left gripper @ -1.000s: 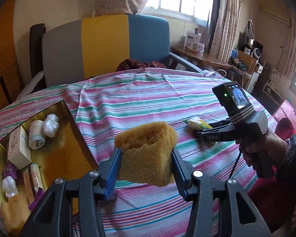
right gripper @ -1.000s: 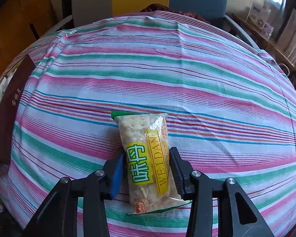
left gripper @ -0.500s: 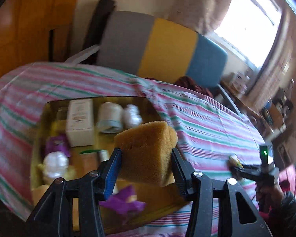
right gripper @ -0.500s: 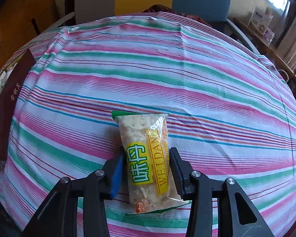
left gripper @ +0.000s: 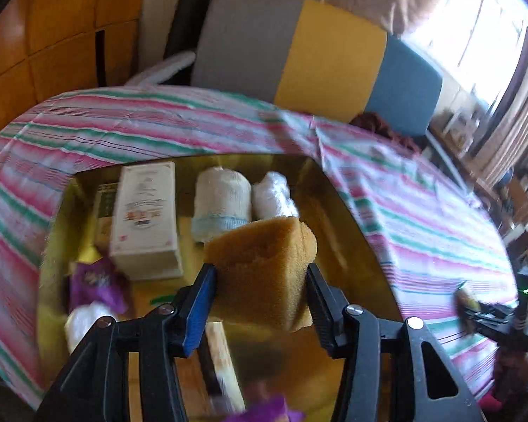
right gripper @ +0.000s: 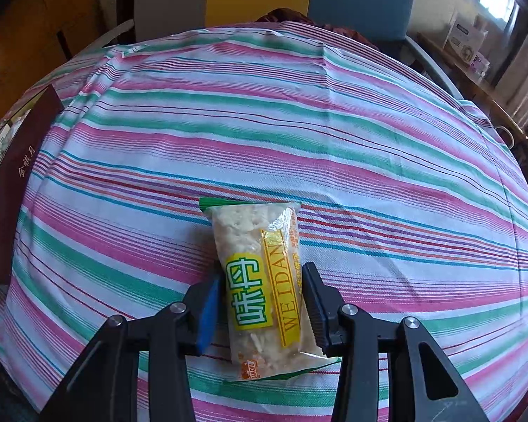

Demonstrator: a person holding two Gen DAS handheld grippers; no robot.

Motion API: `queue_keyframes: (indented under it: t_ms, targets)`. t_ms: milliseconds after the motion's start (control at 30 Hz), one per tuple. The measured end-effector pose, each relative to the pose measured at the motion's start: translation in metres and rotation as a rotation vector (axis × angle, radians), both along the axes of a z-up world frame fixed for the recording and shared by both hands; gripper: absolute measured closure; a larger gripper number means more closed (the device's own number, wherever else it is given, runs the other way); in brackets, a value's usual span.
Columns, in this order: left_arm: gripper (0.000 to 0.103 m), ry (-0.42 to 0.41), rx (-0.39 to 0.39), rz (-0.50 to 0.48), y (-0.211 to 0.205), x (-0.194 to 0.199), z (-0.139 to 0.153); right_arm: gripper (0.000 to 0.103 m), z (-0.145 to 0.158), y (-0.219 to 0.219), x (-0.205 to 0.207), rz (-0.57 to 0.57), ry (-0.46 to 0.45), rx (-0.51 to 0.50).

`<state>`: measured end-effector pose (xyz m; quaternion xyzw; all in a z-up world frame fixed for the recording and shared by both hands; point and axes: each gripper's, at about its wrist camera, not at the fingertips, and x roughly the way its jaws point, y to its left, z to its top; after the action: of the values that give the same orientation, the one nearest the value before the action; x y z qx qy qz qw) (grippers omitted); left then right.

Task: Organize objects
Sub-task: 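Carry the sponge to the tray and release it with the left tool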

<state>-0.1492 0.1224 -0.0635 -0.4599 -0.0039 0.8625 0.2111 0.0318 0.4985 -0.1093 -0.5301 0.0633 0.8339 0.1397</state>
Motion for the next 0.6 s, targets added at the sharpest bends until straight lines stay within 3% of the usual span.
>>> queue_keyframes:
  t_ms: [200,300,433,600]
  targets:
    - [0.048,-0.047,-0.101,0.025,0.007,-0.019,-0.02,0.059,-0.002,0.0,0.0,0.001,0.002,0.002]
    - [0.037,-0.06,-0.105,0.017,0.005,-0.018,-0.021,0.059,-0.002,0.0,0.0,0.0,0.003,0.005]
    - [0.037,-0.045,-0.075,0.026,-0.003,-0.008,-0.01,0.059,-0.003,-0.001,0.0,-0.003,0.004,0.008]
    - [0.037,0.077,-0.075,0.092,-0.024,0.021,0.019,0.059,-0.002,-0.003,-0.001,-0.007,0.005,0.019]
